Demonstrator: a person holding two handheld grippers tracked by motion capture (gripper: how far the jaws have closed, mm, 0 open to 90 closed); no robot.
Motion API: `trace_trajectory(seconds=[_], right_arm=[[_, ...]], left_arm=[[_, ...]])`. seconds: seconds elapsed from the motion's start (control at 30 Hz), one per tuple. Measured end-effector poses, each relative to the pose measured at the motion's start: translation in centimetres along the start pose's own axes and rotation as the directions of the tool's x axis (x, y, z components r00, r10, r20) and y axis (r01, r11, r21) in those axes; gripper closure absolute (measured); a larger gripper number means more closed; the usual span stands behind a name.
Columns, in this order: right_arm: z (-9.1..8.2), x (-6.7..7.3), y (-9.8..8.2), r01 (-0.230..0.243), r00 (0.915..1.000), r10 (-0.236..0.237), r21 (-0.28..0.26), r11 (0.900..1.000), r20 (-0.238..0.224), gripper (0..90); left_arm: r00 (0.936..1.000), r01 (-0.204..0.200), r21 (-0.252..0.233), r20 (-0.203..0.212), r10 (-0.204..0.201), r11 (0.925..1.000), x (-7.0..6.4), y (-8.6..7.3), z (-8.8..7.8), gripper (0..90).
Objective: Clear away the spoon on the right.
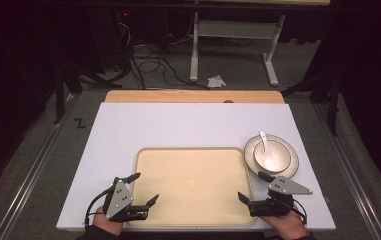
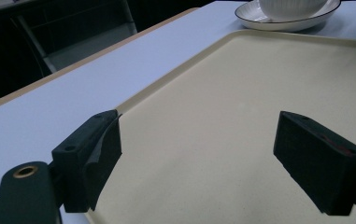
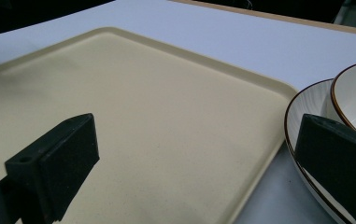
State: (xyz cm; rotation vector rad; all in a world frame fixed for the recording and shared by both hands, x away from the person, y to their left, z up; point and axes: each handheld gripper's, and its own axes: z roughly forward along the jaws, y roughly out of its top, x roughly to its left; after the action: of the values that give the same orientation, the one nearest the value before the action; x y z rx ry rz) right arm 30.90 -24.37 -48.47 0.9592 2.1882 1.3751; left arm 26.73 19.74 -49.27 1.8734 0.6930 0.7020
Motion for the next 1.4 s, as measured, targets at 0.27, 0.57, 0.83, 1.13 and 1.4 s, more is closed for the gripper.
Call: trace_trajectory(seconds=[0.27, 0.57, 0.83, 1.13, 1.4], right_arm=[[0.0, -0.1, 0.0, -0.003, 1.0000, 0.003, -0.001, 1.000, 0.008, 0.5], [0.0, -0.1, -0.1, 0.000, 1.0000, -0.001, 0.003, 1.000, 0.008, 0.5], [-0.3, -0.3, 0.0, -0.007, 0.9997, 0.007, -0.009, 1.000, 0.022, 0.5], [-0.9, -1.8, 0.3, -0.030, 0.9953, 0.033, -0.042, 0.999, 0.091, 1.9], [-0.9, -3.6, 1.8, -0.037, 0.9887, 0.042, -0.044, 0.998, 0.144, 16.8]], left_arm=[[1.0000, 0.002, -0.003, -0.001, -0.002, 1.0000, 0.0, 0.0, -0.1, 15.9], [1.0000, -0.002, -0.001, -0.001, 0.002, 1.0000, 0.0, 0.0, 0.0, 15.9], [1.0000, -0.002, -0.002, 0.000, 0.002, 1.0000, 0.0, 0.0, 0.0, 15.9], [1.0000, 0.000, -0.005, 0.004, 0.000, 1.0000, 0.0, 0.0, 0.0, 15.9], [1.0000, 0.001, -0.010, 0.006, -0.001, 0.9999, 0.1, 0.0, -0.2, 15.9]])
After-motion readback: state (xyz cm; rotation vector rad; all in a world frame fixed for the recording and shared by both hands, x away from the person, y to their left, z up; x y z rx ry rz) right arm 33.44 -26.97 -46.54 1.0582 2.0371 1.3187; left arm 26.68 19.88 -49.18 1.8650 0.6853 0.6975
